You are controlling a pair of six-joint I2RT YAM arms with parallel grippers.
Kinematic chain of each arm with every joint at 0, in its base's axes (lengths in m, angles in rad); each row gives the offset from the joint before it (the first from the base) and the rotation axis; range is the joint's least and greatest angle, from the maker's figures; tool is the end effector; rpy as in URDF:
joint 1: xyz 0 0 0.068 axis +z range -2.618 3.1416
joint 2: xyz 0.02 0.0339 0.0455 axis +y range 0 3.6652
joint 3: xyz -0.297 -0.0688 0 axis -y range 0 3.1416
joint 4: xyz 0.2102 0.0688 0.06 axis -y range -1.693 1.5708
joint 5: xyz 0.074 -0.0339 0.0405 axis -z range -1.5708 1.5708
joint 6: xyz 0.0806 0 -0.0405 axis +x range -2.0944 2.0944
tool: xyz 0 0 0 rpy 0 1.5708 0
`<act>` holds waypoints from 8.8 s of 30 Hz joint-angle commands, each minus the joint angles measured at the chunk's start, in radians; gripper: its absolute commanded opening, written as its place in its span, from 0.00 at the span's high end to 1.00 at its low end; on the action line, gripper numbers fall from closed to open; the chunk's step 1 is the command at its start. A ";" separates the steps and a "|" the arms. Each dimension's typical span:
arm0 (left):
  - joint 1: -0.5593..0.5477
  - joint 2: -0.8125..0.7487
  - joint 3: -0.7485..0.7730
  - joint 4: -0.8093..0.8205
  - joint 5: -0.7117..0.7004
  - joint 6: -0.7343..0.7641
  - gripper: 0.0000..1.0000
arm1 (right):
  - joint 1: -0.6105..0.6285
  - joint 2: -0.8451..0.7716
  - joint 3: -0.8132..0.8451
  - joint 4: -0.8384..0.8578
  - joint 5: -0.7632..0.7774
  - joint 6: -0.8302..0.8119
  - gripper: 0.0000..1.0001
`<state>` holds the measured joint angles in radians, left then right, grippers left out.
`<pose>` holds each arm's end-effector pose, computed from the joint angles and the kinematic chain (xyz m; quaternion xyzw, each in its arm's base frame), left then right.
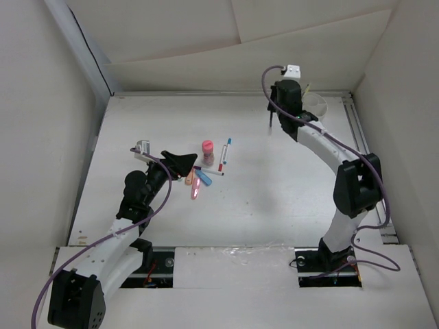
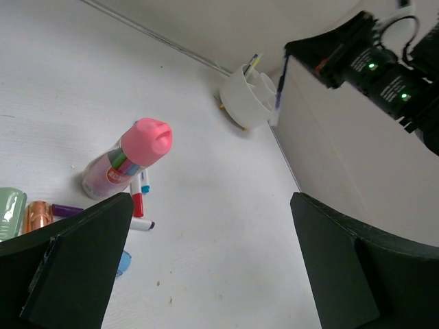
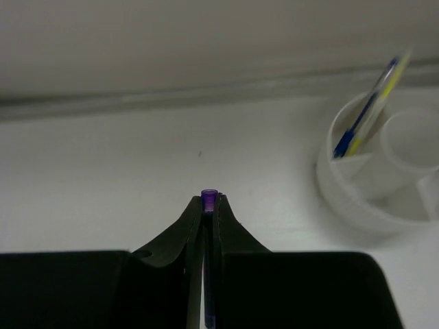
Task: Sort the stationery into containers
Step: Pick up the pen from the center of the board, then place the pen in the storage box, then pick up the stationery from the center of the board, then place the stationery in the storage box, then pick up the pen from the center of the board.
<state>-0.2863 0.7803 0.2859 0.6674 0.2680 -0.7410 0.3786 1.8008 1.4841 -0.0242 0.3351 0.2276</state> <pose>0.1589 -0.0690 0.3016 -0.0441 0.6443 -0.4477 0.6185 0.4257 0.1408 0.3440 0.0352 0.8103 0.0398 0.5836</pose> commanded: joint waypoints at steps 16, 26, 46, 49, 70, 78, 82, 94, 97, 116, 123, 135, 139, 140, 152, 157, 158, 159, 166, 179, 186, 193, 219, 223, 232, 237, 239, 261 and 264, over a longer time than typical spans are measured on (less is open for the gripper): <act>-0.001 0.077 0.010 0.133 0.005 -0.006 0.00 | -0.248 0.327 0.385 0.586 0.338 -0.289 1.00; -0.001 0.117 0.010 0.196 -0.004 -0.006 0.00 | -0.257 0.529 0.530 0.638 0.338 -0.378 1.00; -0.001 0.157 0.001 0.215 -0.013 0.003 0.00 | -0.267 0.550 0.440 0.682 0.329 -0.358 0.73; -0.001 0.157 0.001 0.215 -0.013 0.003 0.00 | -0.257 0.510 0.389 0.692 0.308 -0.349 0.59; -0.001 -0.022 0.029 0.009 -0.096 0.023 0.00 | 0.025 -0.063 -0.108 0.241 -0.243 -0.103 0.97; -0.001 -0.130 0.029 -0.089 -0.164 0.034 0.00 | 0.308 -0.184 -0.206 0.077 -0.251 -0.194 0.43; -0.001 -0.150 0.029 -0.109 -0.164 0.043 0.00 | 0.376 -0.227 -0.257 0.057 -0.277 -0.214 0.08; -0.001 -0.170 0.029 -0.118 -0.173 0.043 0.00 | 0.436 0.012 -0.102 -0.014 -0.214 -0.223 0.03; -0.001 -0.170 0.029 -0.118 -0.173 0.034 0.00 | 0.436 0.058 -0.059 -0.014 -0.214 -0.223 0.08; -0.001 -0.151 0.029 -0.100 -0.154 0.034 0.00 | 0.436 0.203 0.079 -0.034 -0.225 -0.205 0.57; -0.001 -0.151 0.029 -0.100 -0.154 0.034 0.00 | 0.436 0.175 0.120 -0.034 -0.205 -0.195 0.79; -0.001 -0.133 0.019 -0.082 -0.136 0.025 0.00 | 0.157 0.003 0.208 -0.043 -0.082 -0.206 0.83; -0.001 -0.133 0.019 -0.081 -0.127 0.025 0.00 | -0.017 -0.043 0.197 -0.043 0.024 -0.166 0.84; -0.001 -0.133 0.019 -0.081 -0.127 0.025 0.00 | -0.055 -0.043 0.197 -0.043 0.033 -0.154 0.84; -0.001 -0.090 0.019 -0.045 -0.118 0.015 0.00 | -0.371 0.037 0.304 -0.052 0.058 -0.076 0.85; -0.001 -0.069 0.019 -0.034 -0.108 0.006 0.00 | -0.403 0.090 0.326 -0.052 -0.008 -0.076 0.85; -0.001 -0.069 0.019 -0.034 -0.108 0.006 0.00 | -0.403 0.109 0.335 -0.052 -0.008 -0.076 0.85; -0.001 -0.069 0.019 -0.034 -0.108 0.006 0.00 | -0.403 0.118 0.335 -0.052 -0.022 -0.076 0.85; -0.001 -0.059 0.019 -0.034 -0.108 0.006 0.00 | -0.403 0.152 0.334 -0.052 -0.103 -0.056 0.86; -0.001 -0.050 0.019 -0.034 -0.108 0.006 0.00 | -0.376 0.127 0.222 -0.011 -0.084 -0.045 0.88; -0.001 -0.050 0.019 -0.034 -0.108 0.006 0.00 | -0.342 0.127 0.189 -0.011 -0.024 -0.045 0.86; -0.001 -0.078 0.010 -0.034 -0.108 0.006 0.00 | -0.323 0.083 0.180 -0.011 0.001 -0.036 0.27; -0.001 -0.105 0.010 -0.034 -0.090 -0.003 0.00 | 0.176 0.015 -0.084 -0.134 -0.146 -0.036 1.00; -0.001 -0.105 0.010 -0.034 -0.090 -0.003 0.00 | 0.232 0.107 -0.022 -0.144 -0.139 -0.025 0.86; -0.001 -0.105 0.010 -0.034 -0.079 -0.003 0.00 | 0.241 0.337 0.217 -0.233 -0.139 0.018 0.41; -0.001 -0.105 0.010 -0.034 -0.070 -0.003 0.00 | 0.241 0.413 0.284 -0.252 -0.073 0.042 0.42; -0.001 -0.105 0.010 -0.034 -0.070 -0.003 0.00 | 0.232 0.433 0.303 -0.252 -0.064 0.053 0.46; -0.001 -0.096 0.010 -0.034 -0.070 -0.003 0.00 | 0.223 0.560 0.413 -0.307 -0.059 0.101 0.60; -0.001 -0.096 0.010 -0.034 -0.070 -0.003 0.00 | 0.223 0.569 0.423 -0.307 -0.059 0.110 0.62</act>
<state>-0.2863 0.6907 0.2859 0.5861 0.1829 -0.7414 0.6083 2.3436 1.8622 -0.3199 0.2710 0.3183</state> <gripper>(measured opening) 0.997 0.389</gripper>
